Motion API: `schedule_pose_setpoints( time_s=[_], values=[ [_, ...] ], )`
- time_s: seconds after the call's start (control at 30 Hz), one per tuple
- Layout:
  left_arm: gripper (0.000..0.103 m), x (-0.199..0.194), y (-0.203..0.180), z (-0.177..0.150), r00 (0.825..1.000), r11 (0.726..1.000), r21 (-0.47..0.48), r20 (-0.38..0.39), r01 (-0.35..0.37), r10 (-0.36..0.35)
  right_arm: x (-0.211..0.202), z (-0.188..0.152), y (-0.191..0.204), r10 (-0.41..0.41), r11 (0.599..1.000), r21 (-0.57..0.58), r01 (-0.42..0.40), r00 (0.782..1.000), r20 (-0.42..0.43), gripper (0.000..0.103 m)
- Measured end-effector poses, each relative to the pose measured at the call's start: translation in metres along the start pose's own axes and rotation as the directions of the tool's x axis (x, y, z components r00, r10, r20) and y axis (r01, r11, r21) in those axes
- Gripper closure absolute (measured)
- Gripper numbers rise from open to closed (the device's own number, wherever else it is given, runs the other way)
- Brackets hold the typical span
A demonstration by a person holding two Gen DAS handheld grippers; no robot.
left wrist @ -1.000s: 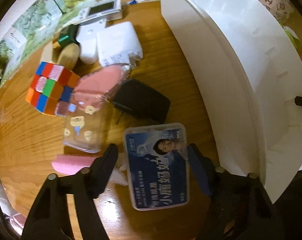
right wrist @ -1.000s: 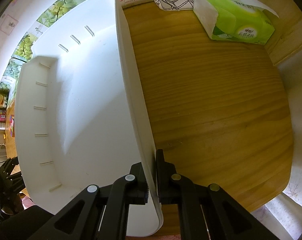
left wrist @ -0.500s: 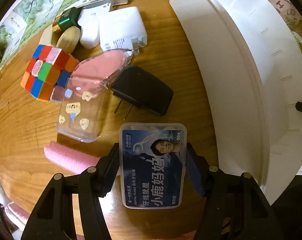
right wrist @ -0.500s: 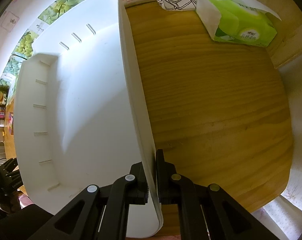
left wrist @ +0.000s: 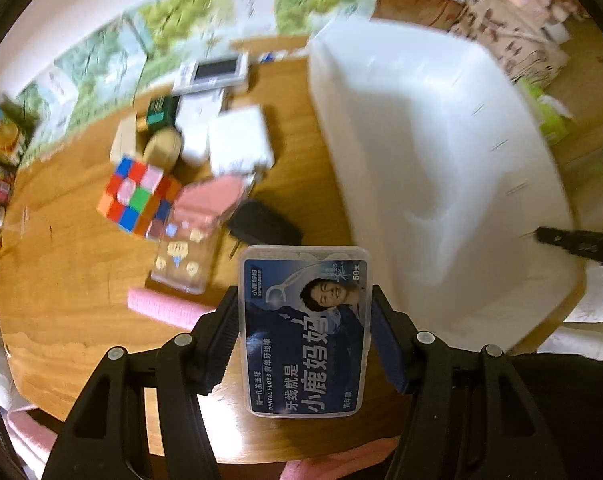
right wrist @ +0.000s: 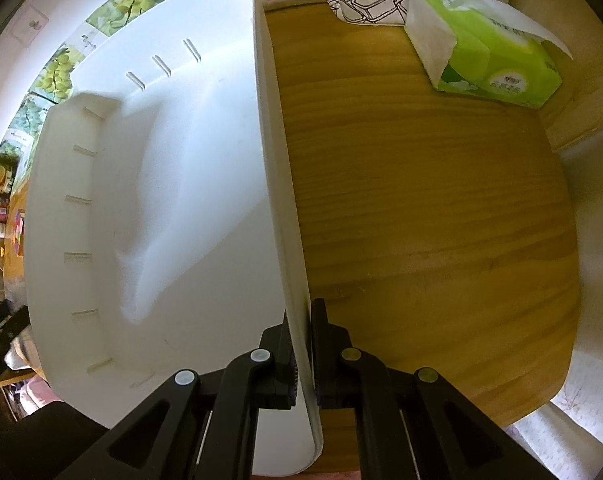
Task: Organize rigid objects
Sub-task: 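Carry the floss box over the tray and release it with the left gripper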
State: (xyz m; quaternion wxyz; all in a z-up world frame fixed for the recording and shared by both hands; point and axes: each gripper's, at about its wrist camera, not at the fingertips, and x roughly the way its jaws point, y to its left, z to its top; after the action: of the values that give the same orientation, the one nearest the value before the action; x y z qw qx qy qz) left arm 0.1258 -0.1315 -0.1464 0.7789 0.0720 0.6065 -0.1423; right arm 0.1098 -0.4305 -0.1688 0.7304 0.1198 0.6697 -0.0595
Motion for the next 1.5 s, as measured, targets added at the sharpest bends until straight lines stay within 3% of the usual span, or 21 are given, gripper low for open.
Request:
schedule_pose_setpoints(
  time_s=[0.2,0.47,0.83,1.1,1.37,1.43,1.5],
  values=[
    [0.038,-0.035,-0.025,0.012,0.989,0.996,0.076,0.135,0.054,-0.064,0.0,-0.001,0.0,0.014,1.0,-0.012,-0.014,1.0,0.008,0.098],
    [0.038,-0.043,-0.053,0.034,0.979,0.987,0.131,0.171,0.089,-0.111,-0.002,-0.005,-0.002,0.015,0.999,-0.037,-0.014,1.0,0.017,0.098],
    [0.038,-0.031,-0.092,0.061,0.971,0.974,0.149,0.143,0.168,-0.19,-0.005,-0.001,0.001,0.012,0.999,-0.051,-0.011,1.0,0.028,0.098],
    [0.038,-0.012,-0.105,0.063,0.979,0.976,0.132,0.087,0.174,-0.186,-0.008,-0.003,0.005,0.004,0.998,-0.061,-0.002,1.0,0.028,0.098],
    [0.037,-0.007,-0.105,0.059,0.983,0.981,0.112,0.079,0.156,-0.166,-0.001,-0.007,0.007,0.002,0.998,-0.066,-0.001,1.0,0.016,0.098],
    [0.036,-0.007,-0.103,0.058,0.983,0.983,0.105,0.083,0.152,-0.161,0.001,-0.008,0.007,0.002,0.998,-0.067,-0.001,1.0,0.017,0.098],
    [0.026,-0.011,-0.1,0.058,0.981,0.983,0.098,0.098,0.156,-0.166,0.003,-0.008,0.007,0.001,0.998,-0.068,0.0,1.0,0.018,0.099]
  ],
)
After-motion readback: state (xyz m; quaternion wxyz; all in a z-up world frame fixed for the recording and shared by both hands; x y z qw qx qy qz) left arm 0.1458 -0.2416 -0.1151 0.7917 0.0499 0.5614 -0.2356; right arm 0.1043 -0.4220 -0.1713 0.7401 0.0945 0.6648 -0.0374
